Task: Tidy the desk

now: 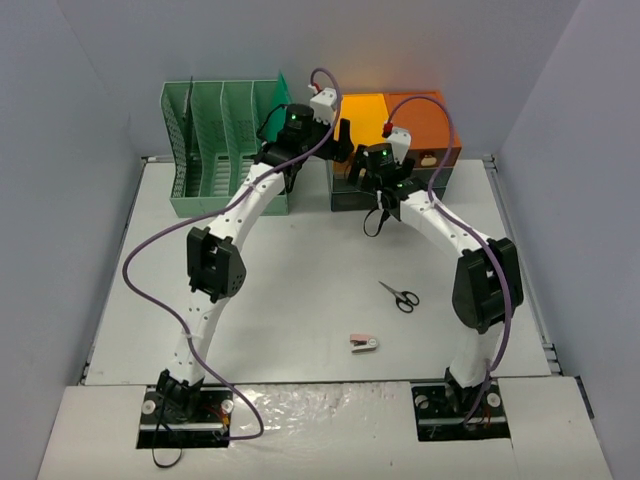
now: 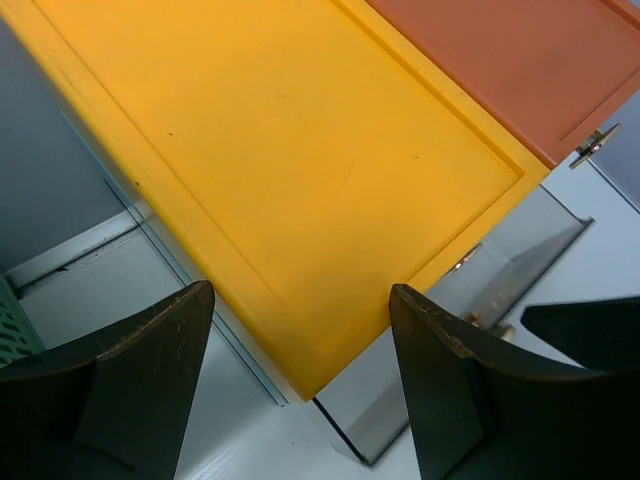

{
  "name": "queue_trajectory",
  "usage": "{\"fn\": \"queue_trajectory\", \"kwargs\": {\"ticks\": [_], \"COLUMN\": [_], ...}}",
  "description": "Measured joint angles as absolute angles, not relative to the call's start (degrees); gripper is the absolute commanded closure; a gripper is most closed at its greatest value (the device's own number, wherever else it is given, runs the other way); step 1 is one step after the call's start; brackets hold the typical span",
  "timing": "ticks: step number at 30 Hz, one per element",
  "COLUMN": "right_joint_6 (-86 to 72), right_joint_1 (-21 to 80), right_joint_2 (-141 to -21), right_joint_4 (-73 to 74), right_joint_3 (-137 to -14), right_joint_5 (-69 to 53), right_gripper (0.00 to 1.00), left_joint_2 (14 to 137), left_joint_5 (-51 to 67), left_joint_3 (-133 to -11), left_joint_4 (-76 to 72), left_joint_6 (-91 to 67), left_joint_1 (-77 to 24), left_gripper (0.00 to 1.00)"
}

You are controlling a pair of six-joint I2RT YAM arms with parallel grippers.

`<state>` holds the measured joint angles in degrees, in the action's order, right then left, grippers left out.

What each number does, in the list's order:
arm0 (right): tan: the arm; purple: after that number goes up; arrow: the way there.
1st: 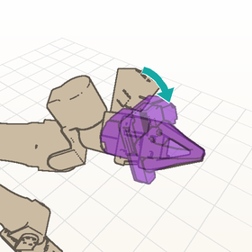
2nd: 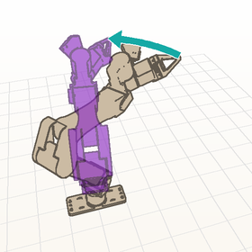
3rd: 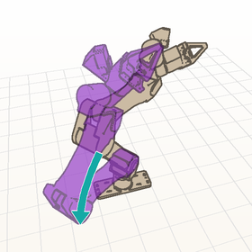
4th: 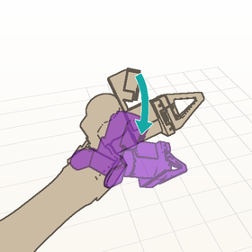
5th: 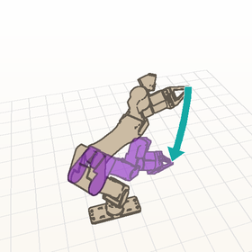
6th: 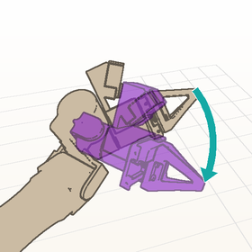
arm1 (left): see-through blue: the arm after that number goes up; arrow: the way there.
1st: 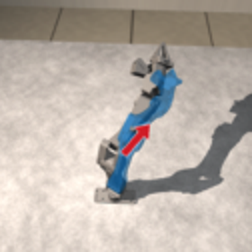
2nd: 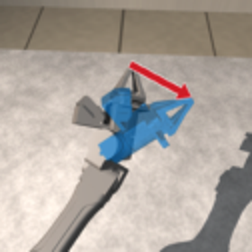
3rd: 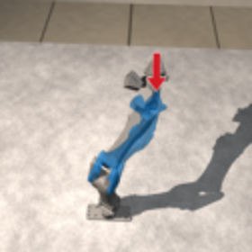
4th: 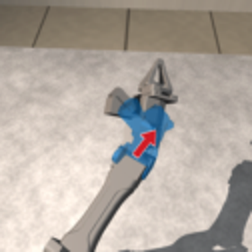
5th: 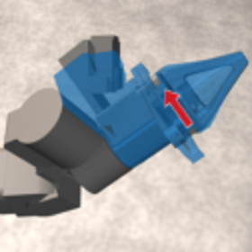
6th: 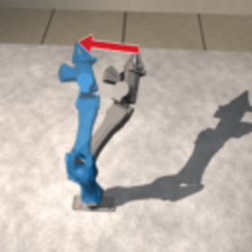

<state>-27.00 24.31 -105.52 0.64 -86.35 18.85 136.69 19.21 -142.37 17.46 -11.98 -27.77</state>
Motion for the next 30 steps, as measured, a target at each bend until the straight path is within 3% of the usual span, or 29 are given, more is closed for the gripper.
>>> {"fn": "queue_trajectory", "kwargs": {"ticks": [17, 30], "right_joint_6": [-24.59, -32.03], "right_joint_1": [22.94, 19.14], "right_joint_2": [-114.23, -96.19], "right_joint_4": [-0.93, -6.45], "right_joint_3": [-96.7, -73.78], "right_joint_5": [17.63, 17.0], "right_gripper": [0.11, 0.12], "left_joint_2": [134.97, 134.73], "left_joint_5": [17.98, 18.21], "left_joint_3": [-140.67, -140.64], "left_joint_4": [20.01, 22.02], "left_joint_6": [-11.54, -12.24], "left_joint_1": [-27.62, -27.62], "left_gripper": [0.33, 0.33]}}
